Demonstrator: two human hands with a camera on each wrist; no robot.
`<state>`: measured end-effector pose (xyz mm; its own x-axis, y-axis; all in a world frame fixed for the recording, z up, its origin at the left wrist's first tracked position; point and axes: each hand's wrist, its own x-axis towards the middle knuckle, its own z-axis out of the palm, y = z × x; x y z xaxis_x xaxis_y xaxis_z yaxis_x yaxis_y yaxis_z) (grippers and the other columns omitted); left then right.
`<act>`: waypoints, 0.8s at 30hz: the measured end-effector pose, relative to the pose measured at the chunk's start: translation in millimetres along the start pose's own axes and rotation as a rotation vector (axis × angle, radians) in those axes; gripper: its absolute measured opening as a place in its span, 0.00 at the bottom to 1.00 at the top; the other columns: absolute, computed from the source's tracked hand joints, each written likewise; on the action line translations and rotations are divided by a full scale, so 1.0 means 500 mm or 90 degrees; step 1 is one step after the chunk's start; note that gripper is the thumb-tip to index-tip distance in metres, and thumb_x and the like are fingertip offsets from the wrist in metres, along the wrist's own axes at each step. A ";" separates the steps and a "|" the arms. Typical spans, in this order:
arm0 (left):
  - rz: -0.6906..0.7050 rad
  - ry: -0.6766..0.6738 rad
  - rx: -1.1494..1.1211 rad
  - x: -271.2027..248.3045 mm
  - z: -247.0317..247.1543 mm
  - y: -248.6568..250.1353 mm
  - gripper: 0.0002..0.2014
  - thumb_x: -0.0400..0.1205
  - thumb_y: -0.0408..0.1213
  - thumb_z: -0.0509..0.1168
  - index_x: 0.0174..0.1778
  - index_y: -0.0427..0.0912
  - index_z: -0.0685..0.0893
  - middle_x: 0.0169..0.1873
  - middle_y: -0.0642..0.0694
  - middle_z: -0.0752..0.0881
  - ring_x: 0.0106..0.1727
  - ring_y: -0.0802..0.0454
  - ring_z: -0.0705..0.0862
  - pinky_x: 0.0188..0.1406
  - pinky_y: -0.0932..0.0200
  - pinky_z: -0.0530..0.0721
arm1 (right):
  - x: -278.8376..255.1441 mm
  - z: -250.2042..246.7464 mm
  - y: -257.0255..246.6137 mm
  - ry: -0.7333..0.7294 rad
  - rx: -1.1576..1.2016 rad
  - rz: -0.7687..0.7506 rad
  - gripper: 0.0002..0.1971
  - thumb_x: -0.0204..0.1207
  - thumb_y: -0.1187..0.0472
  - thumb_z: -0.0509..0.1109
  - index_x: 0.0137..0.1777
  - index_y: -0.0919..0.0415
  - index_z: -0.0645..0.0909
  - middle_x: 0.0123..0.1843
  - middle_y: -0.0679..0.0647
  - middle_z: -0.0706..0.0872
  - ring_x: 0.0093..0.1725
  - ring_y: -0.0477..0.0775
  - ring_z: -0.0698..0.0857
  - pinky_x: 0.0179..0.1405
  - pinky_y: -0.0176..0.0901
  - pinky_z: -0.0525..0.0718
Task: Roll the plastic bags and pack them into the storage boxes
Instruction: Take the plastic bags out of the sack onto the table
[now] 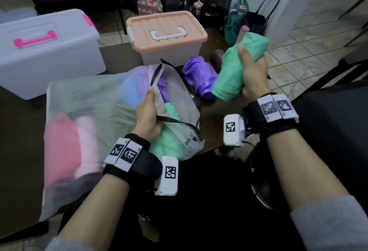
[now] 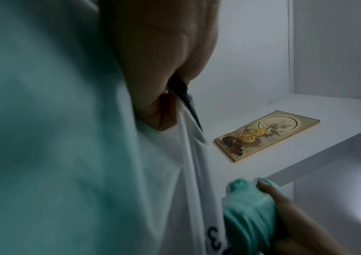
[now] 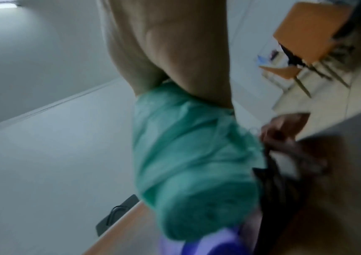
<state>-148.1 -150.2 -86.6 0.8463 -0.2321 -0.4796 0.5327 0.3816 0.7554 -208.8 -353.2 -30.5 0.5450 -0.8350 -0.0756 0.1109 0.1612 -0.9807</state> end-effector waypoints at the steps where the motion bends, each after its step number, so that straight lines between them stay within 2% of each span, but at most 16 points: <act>1: 0.001 0.005 0.010 0.000 0.000 0.000 0.11 0.85 0.44 0.60 0.43 0.41 0.79 0.32 0.46 0.76 0.30 0.51 0.76 0.30 0.58 0.76 | 0.010 -0.014 -0.009 0.017 -0.094 -0.012 0.27 0.70 0.54 0.74 0.64 0.69 0.74 0.57 0.66 0.86 0.53 0.63 0.88 0.55 0.61 0.86; 3: 0.000 0.011 0.021 0.000 0.001 0.000 0.10 0.85 0.44 0.60 0.44 0.42 0.80 0.33 0.46 0.78 0.30 0.51 0.77 0.31 0.58 0.78 | 0.019 -0.041 -0.022 0.000 -0.339 0.000 0.33 0.68 0.49 0.74 0.68 0.66 0.68 0.61 0.60 0.83 0.57 0.61 0.85 0.60 0.57 0.83; 5: -0.001 0.013 0.017 0.000 0.002 0.001 0.10 0.85 0.44 0.60 0.44 0.42 0.80 0.33 0.46 0.78 0.30 0.51 0.77 0.32 0.58 0.77 | 0.025 -0.071 -0.018 -0.046 -0.567 0.061 0.34 0.75 0.53 0.71 0.73 0.66 0.59 0.67 0.62 0.77 0.64 0.64 0.80 0.59 0.50 0.78; 7: -0.002 0.014 0.022 0.001 0.002 0.001 0.10 0.85 0.44 0.60 0.45 0.42 0.81 0.34 0.46 0.80 0.30 0.52 0.79 0.34 0.58 0.79 | 0.025 -0.093 -0.001 -0.086 -0.684 0.127 0.36 0.77 0.55 0.70 0.75 0.68 0.53 0.71 0.67 0.73 0.67 0.67 0.76 0.61 0.53 0.75; 9: -0.005 0.011 0.024 0.000 0.002 0.000 0.10 0.85 0.44 0.60 0.44 0.42 0.80 0.33 0.47 0.79 0.29 0.52 0.78 0.32 0.58 0.78 | 0.020 -0.102 0.017 -0.091 -0.718 0.148 0.37 0.76 0.55 0.71 0.74 0.69 0.52 0.73 0.69 0.71 0.69 0.68 0.74 0.65 0.55 0.73; 13: -0.027 0.010 0.016 0.004 0.000 0.001 0.10 0.84 0.44 0.61 0.40 0.43 0.77 0.30 0.47 0.70 0.27 0.52 0.70 0.28 0.58 0.68 | 0.018 -0.096 0.024 -0.098 -0.769 0.146 0.39 0.75 0.55 0.73 0.75 0.70 0.52 0.74 0.68 0.71 0.71 0.67 0.74 0.66 0.54 0.72; 16: -0.029 0.014 0.033 0.003 0.000 0.003 0.10 0.84 0.44 0.61 0.41 0.42 0.79 0.29 0.48 0.73 0.23 0.54 0.73 0.24 0.62 0.72 | 0.018 -0.097 0.025 -0.128 -0.798 0.134 0.40 0.75 0.54 0.73 0.76 0.70 0.52 0.74 0.68 0.70 0.71 0.67 0.73 0.65 0.54 0.72; 19: -0.023 0.011 0.030 0.002 0.000 0.004 0.09 0.84 0.42 0.60 0.43 0.41 0.80 0.28 0.47 0.78 0.17 0.56 0.78 0.19 0.67 0.76 | 0.020 -0.095 0.039 -0.152 -0.824 0.117 0.37 0.72 0.53 0.75 0.72 0.69 0.59 0.72 0.67 0.72 0.70 0.67 0.74 0.63 0.54 0.74; 24: -0.034 0.006 0.016 0.001 -0.001 0.005 0.10 0.85 0.42 0.60 0.41 0.41 0.78 0.24 0.49 0.73 0.13 0.59 0.72 0.15 0.71 0.69 | 0.023 -0.090 0.049 -0.140 -0.862 0.081 0.35 0.73 0.47 0.73 0.70 0.69 0.64 0.69 0.68 0.75 0.68 0.68 0.75 0.63 0.56 0.74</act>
<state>-146.3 -148.9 -85.2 0.8163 -0.2434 -0.5239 0.5777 0.3456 0.7395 -237.4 -382.3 -63.5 0.6236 -0.7329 -0.2719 -0.7681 -0.5096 -0.3877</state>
